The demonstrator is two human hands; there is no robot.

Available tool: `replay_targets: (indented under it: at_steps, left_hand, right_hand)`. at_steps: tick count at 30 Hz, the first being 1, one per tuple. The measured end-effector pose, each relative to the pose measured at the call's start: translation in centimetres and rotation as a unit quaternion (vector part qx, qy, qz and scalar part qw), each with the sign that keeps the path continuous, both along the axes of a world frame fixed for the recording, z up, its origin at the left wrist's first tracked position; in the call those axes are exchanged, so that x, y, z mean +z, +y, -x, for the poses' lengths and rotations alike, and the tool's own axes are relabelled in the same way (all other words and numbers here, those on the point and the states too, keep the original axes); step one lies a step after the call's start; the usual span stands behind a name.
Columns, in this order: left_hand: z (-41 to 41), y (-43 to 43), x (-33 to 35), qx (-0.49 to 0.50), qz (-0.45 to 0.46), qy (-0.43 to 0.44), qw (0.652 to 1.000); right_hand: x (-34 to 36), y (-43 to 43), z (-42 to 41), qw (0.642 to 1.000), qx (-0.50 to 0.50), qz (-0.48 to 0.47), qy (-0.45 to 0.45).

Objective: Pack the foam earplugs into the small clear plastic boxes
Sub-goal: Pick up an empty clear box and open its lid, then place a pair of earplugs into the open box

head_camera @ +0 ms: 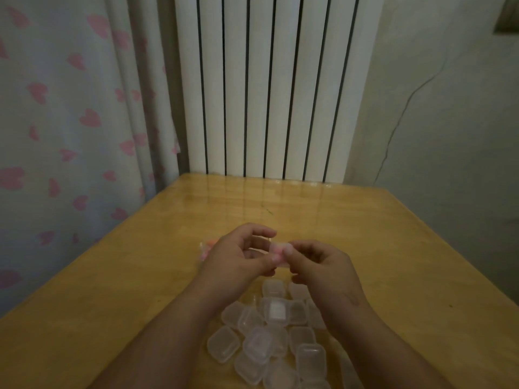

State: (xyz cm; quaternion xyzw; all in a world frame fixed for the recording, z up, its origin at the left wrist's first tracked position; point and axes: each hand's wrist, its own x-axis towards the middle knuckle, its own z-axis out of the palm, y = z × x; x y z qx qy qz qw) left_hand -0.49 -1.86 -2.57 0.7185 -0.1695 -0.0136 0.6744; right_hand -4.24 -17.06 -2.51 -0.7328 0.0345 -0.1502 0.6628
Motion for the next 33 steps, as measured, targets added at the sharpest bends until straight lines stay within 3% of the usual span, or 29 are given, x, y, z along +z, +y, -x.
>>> replay_targets:
  at_steps: [8,13,16,19,23,27,30,33]
  left_hand:
    - [-0.5,0.3,0.0,0.056,-0.046,-0.016,0.997]
    - [-1.6,2.3,-0.3,0.138,-0.209,0.01,0.968]
    - [-1.9,2.9,-0.8,0.109,-0.364,0.002,0.925]
    - [-1.7,2.6,-1.1,0.091,-0.421,-0.024,0.902]
    - [-1.8,2.5,-1.0,0.144,-0.44,-0.065,0.884]
    - [-2.3,2.4,-1.2,0.237,-0.37,-0.127,0.889]
    - [-2.6,2.2,-1.5,0.229,-0.397,-0.207,0.864]
    - [-3.0,2.3,-1.9,0.196,-0.409,-0.189,0.871]
  right_hand:
    - [-0.1,-0.2,-0.1,0.998,-0.022,0.05,-0.033]
    - [-0.7,-1.0,-0.7,0.991,-0.071,0.109,-0.014]
    - [-1.1,-1.1,-0.9,0.986,-0.067,0.153,-0.006]
    - [-1.2,-0.9,-0.9,0.976,-0.062,0.209,-0.007]
    - [-1.3,-0.8,-1.0,0.961,-0.053,0.27,-0.007]
    - [-1.5,-0.7,-1.5,0.948,-0.052,0.315,-0.003]
    - [-1.4,-0.5,-1.9,0.942,-0.049,0.331,0.016]
    - [-0.9,-0.9,-2.4,0.925,-0.037,0.375,0.043]
